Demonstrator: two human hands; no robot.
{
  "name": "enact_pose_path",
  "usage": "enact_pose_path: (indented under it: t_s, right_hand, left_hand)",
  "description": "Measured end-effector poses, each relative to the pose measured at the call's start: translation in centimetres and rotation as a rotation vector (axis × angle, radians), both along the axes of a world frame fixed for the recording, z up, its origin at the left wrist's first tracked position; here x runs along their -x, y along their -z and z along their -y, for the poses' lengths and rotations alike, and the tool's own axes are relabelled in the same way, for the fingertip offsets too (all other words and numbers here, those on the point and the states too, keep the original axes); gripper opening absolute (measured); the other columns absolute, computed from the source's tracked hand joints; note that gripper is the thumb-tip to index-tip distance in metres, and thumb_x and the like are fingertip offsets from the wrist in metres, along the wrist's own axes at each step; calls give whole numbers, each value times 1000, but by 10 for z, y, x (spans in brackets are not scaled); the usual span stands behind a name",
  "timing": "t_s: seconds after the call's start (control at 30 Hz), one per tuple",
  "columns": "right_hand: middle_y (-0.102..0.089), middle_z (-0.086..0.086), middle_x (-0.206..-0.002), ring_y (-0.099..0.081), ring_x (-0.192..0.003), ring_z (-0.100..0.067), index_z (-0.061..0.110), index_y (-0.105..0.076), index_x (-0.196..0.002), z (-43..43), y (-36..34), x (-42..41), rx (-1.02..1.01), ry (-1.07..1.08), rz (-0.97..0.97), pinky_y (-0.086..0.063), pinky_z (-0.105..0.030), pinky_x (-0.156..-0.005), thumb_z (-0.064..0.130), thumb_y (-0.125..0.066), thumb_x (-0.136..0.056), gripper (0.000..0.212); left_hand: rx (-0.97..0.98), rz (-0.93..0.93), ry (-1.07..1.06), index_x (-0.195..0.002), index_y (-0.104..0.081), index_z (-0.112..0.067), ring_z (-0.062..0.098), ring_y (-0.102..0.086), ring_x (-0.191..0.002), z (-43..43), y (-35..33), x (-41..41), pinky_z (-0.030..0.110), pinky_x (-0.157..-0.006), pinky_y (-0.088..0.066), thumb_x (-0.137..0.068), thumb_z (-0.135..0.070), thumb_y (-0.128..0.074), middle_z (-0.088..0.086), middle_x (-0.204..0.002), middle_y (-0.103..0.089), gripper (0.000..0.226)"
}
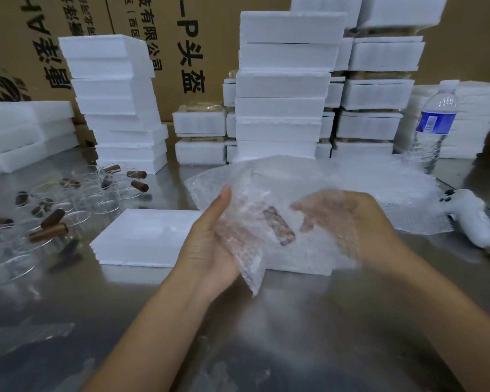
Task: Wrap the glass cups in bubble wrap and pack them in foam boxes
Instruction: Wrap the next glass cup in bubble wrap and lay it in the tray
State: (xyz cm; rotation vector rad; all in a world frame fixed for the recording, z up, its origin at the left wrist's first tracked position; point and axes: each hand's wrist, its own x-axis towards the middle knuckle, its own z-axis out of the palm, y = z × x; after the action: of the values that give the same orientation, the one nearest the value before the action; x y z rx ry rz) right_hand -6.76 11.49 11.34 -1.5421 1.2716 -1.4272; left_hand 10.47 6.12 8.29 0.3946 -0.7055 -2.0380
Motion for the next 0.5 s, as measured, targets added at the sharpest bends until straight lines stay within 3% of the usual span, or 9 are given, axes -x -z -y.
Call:
enact_pose_path:
  t_s: [0.07,0.13,0.2,0.27,0.37,0.43,0.5]
  right_hand:
    - [-66,13,-63,-53,-60,-9,31,-70,-73,5,2,7,179,243,-34,-43,-22,-57,40,-62,-83,16]
    - [-66,16,-70,-58,-67,5,33,-65,-85,7,6,10,278,393,84,-44,-8,-65,39,-53,-90,14]
    - [-65,17,-85,-59,-80,8,33,-61,-96,10,10,8,206,372,118,-45,-10,-76,56,-48,-83,29]
    - [-63,20,-91,-57,-86,10,29,-60,-102,12,17,1,114,269,-41,-42,-10,-83,65,-47,-74,47]
    - [-67,26,-87,-58,-86,13,34,-65,-85,11,26,-9,80,172,-266,-39,0,-74,74,-52,-59,50]
    - [-69,24,-83,-62,-82,8,31,-69,-75,11,29,-8,121,195,-183,-41,-1,-70,70,-60,-58,43]
    - [-71,17,-77,-64,-78,3,28,-70,-72,12,26,-5,186,206,-69,-43,-6,-72,59,-65,-62,33]
  left_hand:
    - [-62,-103,-80,-117,-63,-7,30,-69,-96,5,-2,-4,41,-74,-58,-68,-32,-72,15,-112,-69,56]
    - [-73,-198,-164,-117,-63,-9,28,-71,-91,10,-3,-9,39,-69,-58,-67,-31,-73,14,-110,-70,55]
    - [-75,-266,-204,-122,-61,-11,28,-70,-92,12,-2,-12,40,-69,-57,-67,-31,-73,13,-112,-69,59]
    - [-58,-269,-208,-123,-60,-11,30,-70,-91,12,-1,-10,41,-66,-58,-68,-31,-73,14,-112,-69,60]
    - [-25,-241,-142,-125,-57,-8,33,-68,-100,7,-2,-8,45,-70,-58,-72,-33,-70,17,-117,-66,61]
    - [-16,-239,-111,-126,-56,-6,34,-68,-98,5,-1,-6,45,-71,-57,-68,-31,-75,20,-115,-66,67]
    - [-16,-223,-87,-130,-54,-6,35,-64,-106,4,-2,-5,47,-87,-52,-51,-28,-89,21,-122,-63,89]
